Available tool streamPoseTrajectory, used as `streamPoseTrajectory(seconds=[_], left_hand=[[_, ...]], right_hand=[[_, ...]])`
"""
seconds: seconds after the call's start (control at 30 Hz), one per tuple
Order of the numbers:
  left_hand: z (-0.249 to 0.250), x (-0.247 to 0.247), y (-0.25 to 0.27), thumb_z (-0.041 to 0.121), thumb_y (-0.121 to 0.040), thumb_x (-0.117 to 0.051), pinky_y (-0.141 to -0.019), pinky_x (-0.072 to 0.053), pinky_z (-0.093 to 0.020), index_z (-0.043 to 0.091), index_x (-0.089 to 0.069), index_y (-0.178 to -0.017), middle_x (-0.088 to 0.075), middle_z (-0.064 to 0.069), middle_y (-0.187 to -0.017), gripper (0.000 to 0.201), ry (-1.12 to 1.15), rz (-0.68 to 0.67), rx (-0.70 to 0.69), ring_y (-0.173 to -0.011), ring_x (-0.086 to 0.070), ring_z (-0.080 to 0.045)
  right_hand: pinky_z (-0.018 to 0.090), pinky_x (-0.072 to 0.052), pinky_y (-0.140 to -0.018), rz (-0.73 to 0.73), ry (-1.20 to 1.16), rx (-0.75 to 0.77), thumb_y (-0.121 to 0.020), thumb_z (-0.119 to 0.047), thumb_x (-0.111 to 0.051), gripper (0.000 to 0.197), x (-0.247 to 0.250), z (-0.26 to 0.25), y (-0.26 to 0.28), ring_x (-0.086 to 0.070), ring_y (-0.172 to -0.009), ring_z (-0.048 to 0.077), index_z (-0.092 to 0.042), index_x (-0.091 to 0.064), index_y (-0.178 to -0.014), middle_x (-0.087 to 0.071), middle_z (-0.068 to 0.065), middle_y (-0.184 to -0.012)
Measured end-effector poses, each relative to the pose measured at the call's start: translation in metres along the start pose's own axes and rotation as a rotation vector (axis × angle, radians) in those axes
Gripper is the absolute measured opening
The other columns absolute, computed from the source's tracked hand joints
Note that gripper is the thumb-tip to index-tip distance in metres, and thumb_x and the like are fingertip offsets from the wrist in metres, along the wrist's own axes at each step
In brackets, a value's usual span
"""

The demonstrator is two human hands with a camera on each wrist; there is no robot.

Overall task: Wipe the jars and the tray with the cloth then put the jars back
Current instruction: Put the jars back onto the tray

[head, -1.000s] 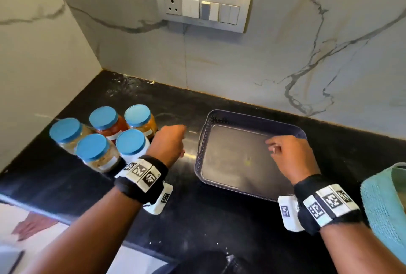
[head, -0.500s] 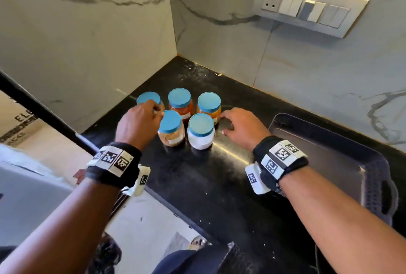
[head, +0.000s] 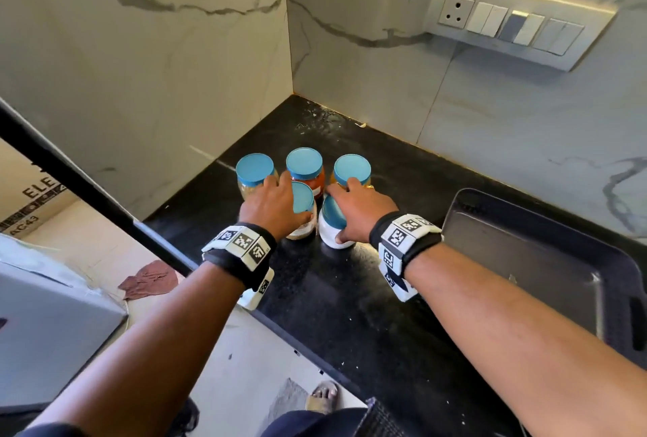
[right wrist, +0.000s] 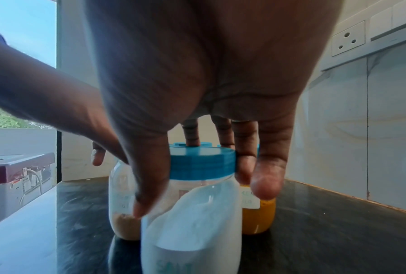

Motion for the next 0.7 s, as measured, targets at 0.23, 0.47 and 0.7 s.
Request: streamPoseTrajectory(seconds=[0.23,0.47,0.7], left_hand=[[0.006,0.008,0.005,0.055,-0.077,-0.081,-0.098,-0.052,-0.042,0.014,-0.049,-0.136,-0.056,-0.01,-0.135,0.079,0.043,-0.045,-0.03,-0.121,-0.058,-0.028],[0.065,0.072,0.018,0.056,-0.076,-0.083,-0.096,-0.048,-0.037,0.018,-0.049,-0.145,-0.055,-0.006,-0.138,0.085,0.074,-0.014,-0.196,-0.118,-0.057,-0.023],[0.205,0.105,0.014,0.053,-0.08,-0.082,-0.104,-0.045,-0.04,0.019,-0.044,-0.153,-0.057,-0.011,-0.142,0.09,0.111,0.042,-0.495,-0.126,-0.056,-0.03]], right_hand=[[0.044,-0.059,-0.081,0.002,-0.15,-0.021,-0.064,-0.034,-0.087,0.069,-0.004,0.003,0.016,-0.065,-0.101,0.032,-0.019,-0.05,-0.121,-0.057,0.007,-0.116],[0.032,-0.046,-0.077,0.143,-0.361,-0.224,-0.062,-0.055,-0.086,0.081,0.04,0.081,0.08,-0.057,-0.097,0.023,-0.024,-0.05,-0.128,-0.051,0.0,-0.109],[0.031,-0.043,-0.081,0.329,-0.354,-0.53,-0.061,-0.055,-0.086,0.082,0.083,0.211,0.183,-0.058,-0.106,0.028,-0.022,-0.055,-0.129,-0.058,0.006,-0.119]])
Point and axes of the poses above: each hand's wrist, its own y-axis away from the middle knuckle, its own x-axis out of the back of the hand, z = x × y, the point moved 9 cm from there along -y, towards the middle knuckle
